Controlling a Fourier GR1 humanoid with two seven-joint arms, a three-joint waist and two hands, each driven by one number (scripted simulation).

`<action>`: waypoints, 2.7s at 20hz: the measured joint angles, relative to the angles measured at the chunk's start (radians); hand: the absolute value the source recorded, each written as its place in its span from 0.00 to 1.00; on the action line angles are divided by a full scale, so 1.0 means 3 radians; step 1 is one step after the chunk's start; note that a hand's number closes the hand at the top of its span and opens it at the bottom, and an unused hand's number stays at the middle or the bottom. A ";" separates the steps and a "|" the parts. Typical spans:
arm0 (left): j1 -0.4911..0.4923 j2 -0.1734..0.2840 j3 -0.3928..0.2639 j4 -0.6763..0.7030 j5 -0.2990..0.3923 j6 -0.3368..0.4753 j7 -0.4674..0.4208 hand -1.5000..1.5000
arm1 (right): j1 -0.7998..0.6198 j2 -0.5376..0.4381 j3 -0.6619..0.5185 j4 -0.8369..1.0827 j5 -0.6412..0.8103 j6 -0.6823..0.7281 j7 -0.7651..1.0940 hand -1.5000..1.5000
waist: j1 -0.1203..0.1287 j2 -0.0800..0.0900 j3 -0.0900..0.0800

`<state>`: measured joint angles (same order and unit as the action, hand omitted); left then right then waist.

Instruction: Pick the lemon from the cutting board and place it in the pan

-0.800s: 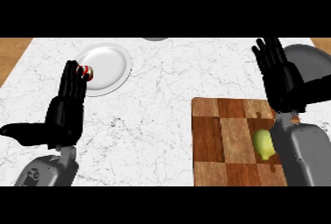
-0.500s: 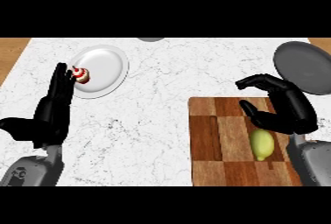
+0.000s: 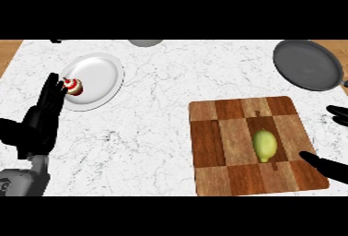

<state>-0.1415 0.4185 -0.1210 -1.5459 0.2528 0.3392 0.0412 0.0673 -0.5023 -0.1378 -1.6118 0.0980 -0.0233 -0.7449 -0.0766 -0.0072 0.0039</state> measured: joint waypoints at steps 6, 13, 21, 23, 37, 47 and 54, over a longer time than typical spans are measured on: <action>0.0030 0.0032 0.0022 0.0011 0.0012 -0.0097 0.0008 0.50 | 0.0933 -0.0367 -0.0541 -0.0405 0.0188 -0.0052 -0.0497 0.00 | 0.0046 -0.0005 -0.0014; -0.0063 0.0002 0.0044 0.0119 0.0006 -0.0211 -0.0008 0.50 | 0.1706 -0.0504 -0.0967 -0.1497 0.0462 0.0036 0.0163 0.00 | 0.0113 0.0007 -0.0021; -0.0300 -0.0120 0.0089 0.0360 -0.0069 -0.0337 -0.0015 0.50 | 0.1778 -0.0250 -0.0995 -0.2472 0.0891 0.0253 0.0970 0.00 | 0.0206 0.0021 -0.0018; -0.0325 -0.0152 0.0110 0.0426 -0.0089 -0.0361 -0.0053 0.50 | 0.1725 -0.0215 -0.0833 -0.2508 0.0900 0.0343 0.1089 0.00 | 0.0219 0.0023 -0.0018; -0.0276 -0.0234 0.0139 0.0319 -0.0226 -0.0392 -0.0002 0.50 | 0.1550 -0.0098 0.0073 -0.2368 0.1407 0.0384 0.1552 0.00 | 0.0253 0.0023 -0.0016; -0.0185 -0.0280 0.0242 0.0232 -0.0249 -0.0511 0.0019 0.50 | 0.1066 0.0098 0.0402 -0.2175 0.2296 0.0488 0.2175 0.00 | 0.0262 0.0024 -0.0015; -0.0239 -0.0391 0.0277 0.0223 -0.0388 -0.0504 0.0090 0.50 | 0.0830 0.0217 0.0562 -0.1730 0.2618 0.0592 0.2037 0.00 | 0.0254 0.0024 -0.0013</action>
<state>-0.2133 0.3011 -0.0379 -1.4790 0.1365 0.1880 0.0683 0.3164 -0.4372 0.0308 -2.1309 0.8834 0.1544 -0.1339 -0.0004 -0.0001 0.0000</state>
